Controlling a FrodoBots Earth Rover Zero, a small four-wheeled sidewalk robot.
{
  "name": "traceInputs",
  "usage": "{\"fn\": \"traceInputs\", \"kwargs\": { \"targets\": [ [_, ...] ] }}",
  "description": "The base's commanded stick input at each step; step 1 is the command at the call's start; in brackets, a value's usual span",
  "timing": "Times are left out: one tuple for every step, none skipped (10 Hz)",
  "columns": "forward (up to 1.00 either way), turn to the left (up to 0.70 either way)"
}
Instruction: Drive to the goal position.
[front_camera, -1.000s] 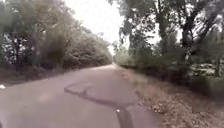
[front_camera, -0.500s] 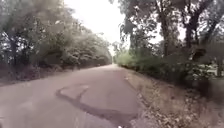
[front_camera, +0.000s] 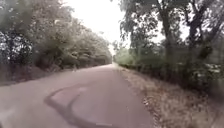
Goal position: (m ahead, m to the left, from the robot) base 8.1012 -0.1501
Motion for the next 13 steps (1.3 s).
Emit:
{"fn": "traceInputs", "kwargs": {
  "targets": [
    [0.7,0.0],
    [0.7,0.0],
    [0.7,0.0],
    [0.7,0.0],
    [0.7,0.0],
    [0.7,0.0],
    [0.7,0.0],
    [0.7,0.0],
    [0.7,0.0],
    [0.7,0.0],
    [0.7,0.0],
    [0.7,0.0],
    [0.7,0.0]
  ]
}}
